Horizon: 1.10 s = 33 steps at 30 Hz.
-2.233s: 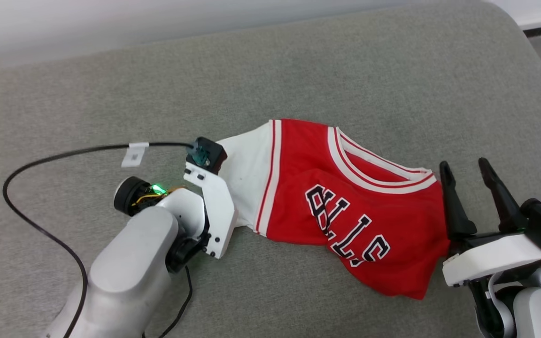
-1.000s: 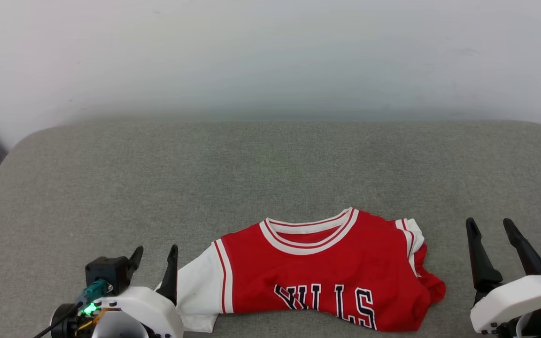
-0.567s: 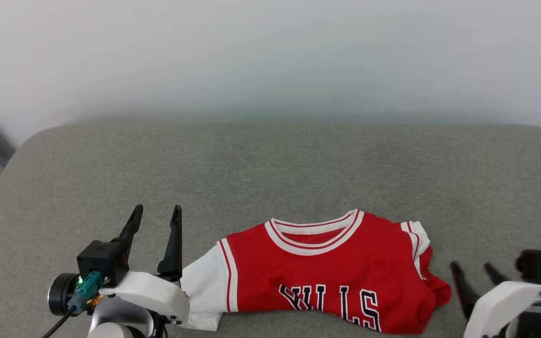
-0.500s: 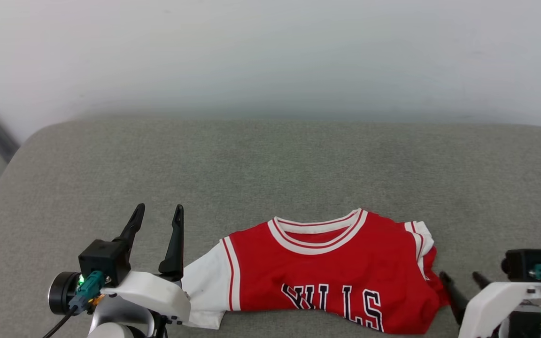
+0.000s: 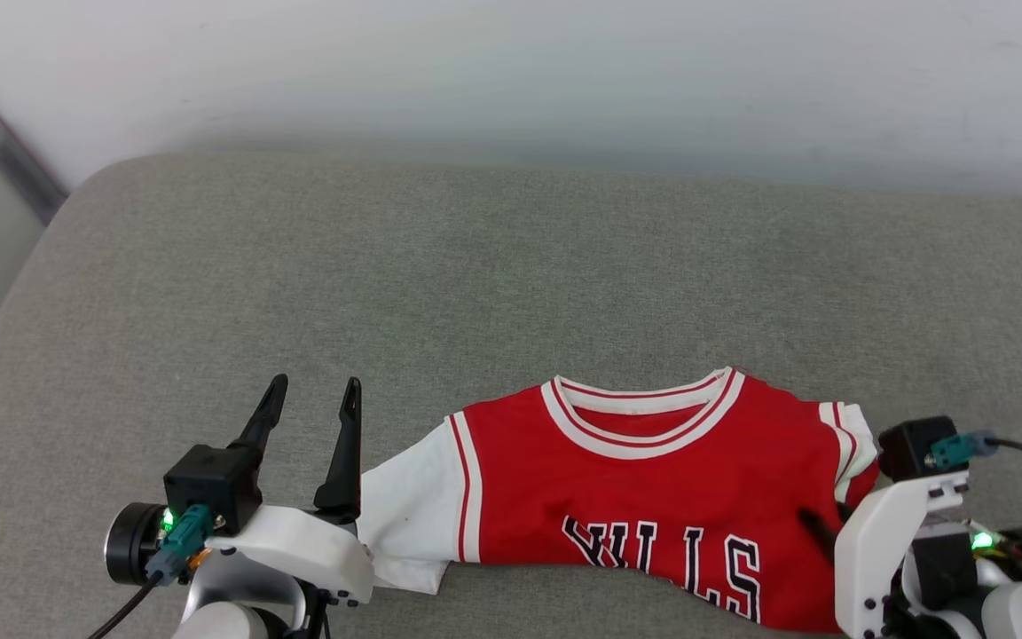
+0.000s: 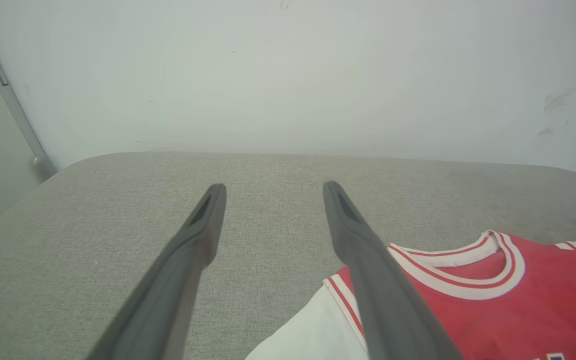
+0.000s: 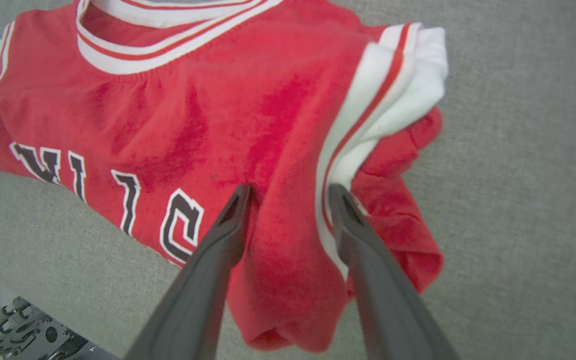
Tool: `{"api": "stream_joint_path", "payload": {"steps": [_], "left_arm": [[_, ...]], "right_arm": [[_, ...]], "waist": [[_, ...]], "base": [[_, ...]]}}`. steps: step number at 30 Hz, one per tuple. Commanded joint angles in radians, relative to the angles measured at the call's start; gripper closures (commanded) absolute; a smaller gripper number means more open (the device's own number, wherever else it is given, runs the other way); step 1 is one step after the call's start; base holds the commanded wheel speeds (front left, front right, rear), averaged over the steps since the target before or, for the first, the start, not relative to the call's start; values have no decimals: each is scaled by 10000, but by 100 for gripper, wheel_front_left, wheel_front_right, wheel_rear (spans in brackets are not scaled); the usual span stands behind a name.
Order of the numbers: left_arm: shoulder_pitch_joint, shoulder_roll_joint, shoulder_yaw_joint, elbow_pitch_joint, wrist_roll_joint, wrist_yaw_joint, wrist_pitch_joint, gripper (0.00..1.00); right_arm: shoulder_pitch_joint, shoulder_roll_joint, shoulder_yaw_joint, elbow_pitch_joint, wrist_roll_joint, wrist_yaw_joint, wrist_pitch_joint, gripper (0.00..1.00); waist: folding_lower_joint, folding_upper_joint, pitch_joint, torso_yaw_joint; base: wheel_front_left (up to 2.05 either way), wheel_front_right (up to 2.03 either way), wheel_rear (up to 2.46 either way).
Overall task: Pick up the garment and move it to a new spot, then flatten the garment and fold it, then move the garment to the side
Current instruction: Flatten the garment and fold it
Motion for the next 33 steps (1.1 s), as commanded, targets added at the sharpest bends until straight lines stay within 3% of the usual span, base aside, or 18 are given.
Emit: {"api": "stream_joint_path", "payload": {"steps": [1, 8, 14, 18, 22, 23, 24, 29, 30, 33], "left_arm": [[-137, -30, -25, 70, -48, -36, -33, 0], [-122, -9, -45, 241, -3, 52, -98, 0], [-80, 12, -96, 262, -52, 36, -64, 0], [-13, -33, -134, 315, -111, 22, -31, 0], [-5, -85, -200, 426, -183, -44, 4, 0], [-16, -91, -240, 500, -215, -84, 36, 0], [-9, -88, -242, 532, -231, -85, 34, 0], [128, -20, -241, 678, -270, -61, 39, 0], [265, 7, -220, 756, -331, -24, 25, 0], [456, 14, -198, 807, -411, 60, 37, 0]], "right_arm": [[-240, -138, -2, -96, 10, -5, -76, 100], [-951, -723, -140, -962, -717, -7, -387, 100], [-1020, -1137, -1052, -1755, -1831, -7, -560, 100], [-265, -781, -1945, -1437, -1992, -7, -668, 100], [497, -171, -2560, -265, -1956, -5, -916, 100], [685, 195, -2709, 438, -1808, -5, -1292, 59], [711, 303, -2733, 735, -1760, -5, -1552, 0], [545, 784, -3031, 1420, -1581, -5, -3314, 0], [516, 909, -3226, 1267, -1662, -5, -4501, 0], [561, 1002, -3211, 942, -1760, -5, -5488, 0]], "waist": [[0, 0, 16, -16], [0, 0, -119, -399], [0, 0, -169, -709], [0, 0, -144, -827], [0, 0, -99, -874], [0, 0, -77, -901], [0, 0, -80, -923], [0, 0, -218, -1030], [0, 0, -450, -1094], [0, 0, -740, -1154]], "base": [[0, 0, 0], [0, 0, 0], [0, 0, 0], [0, 0, 0], [0, 0, 0], [0, 0, 0], [0, 0, 0], [0, 0, 0], [0, 0, 0], [0, 0, 0]]}}
